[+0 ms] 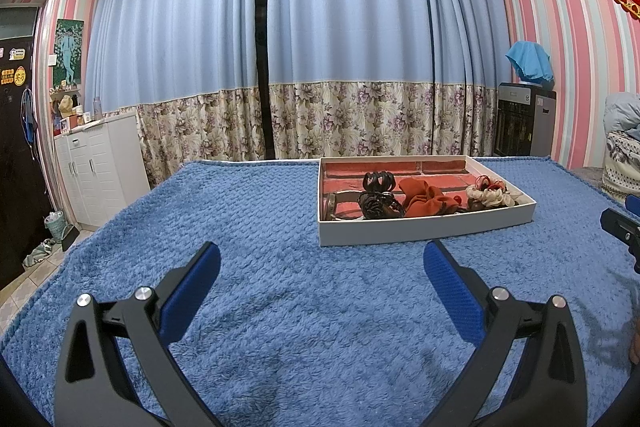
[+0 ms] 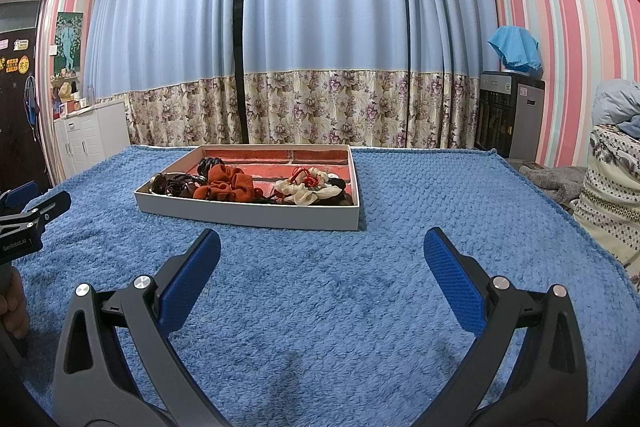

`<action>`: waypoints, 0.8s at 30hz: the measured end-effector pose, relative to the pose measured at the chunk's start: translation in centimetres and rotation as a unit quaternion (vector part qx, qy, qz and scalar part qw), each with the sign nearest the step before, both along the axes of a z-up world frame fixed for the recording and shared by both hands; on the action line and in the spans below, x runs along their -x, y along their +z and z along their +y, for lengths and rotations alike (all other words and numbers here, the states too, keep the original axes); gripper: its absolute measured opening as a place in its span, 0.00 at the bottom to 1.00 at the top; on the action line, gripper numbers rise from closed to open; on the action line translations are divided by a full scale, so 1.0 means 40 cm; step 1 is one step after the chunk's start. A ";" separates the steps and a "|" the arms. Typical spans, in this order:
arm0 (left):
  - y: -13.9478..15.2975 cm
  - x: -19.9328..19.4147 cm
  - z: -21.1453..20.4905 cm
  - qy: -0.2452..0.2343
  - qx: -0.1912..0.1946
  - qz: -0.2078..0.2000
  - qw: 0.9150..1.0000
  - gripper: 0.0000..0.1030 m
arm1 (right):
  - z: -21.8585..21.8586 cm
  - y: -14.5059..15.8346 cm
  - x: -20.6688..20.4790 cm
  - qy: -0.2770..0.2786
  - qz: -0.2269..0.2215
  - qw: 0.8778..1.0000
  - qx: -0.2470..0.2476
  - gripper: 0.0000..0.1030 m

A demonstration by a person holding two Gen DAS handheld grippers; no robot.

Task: Organize jewelry

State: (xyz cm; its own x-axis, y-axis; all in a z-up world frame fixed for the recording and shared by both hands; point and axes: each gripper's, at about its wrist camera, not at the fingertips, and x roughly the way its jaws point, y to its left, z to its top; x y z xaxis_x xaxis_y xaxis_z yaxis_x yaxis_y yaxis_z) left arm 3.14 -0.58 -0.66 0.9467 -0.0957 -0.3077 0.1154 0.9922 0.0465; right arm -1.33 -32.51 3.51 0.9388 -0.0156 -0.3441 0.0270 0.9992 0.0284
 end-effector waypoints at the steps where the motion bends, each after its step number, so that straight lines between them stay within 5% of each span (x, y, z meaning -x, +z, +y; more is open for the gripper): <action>1: 0.000 0.000 0.001 0.000 0.000 0.000 1.000 0.96 | 0.002 -0.001 0.001 0.000 0.000 1.000 0.000 0.96; 24: -0.001 0.001 0.002 0.000 0.000 0.001 1.000 0.96 | -0.001 0.001 0.000 0.000 0.000 1.000 0.000 0.96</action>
State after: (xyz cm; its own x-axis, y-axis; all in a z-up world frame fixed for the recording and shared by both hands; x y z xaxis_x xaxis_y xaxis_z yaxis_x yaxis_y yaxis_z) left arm 3.10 -0.51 -0.69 0.9460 -0.0954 -0.3098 0.1151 0.9923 0.0458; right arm -1.31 -32.54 3.56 0.9385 -0.0155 -0.3449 0.0268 0.9992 0.0282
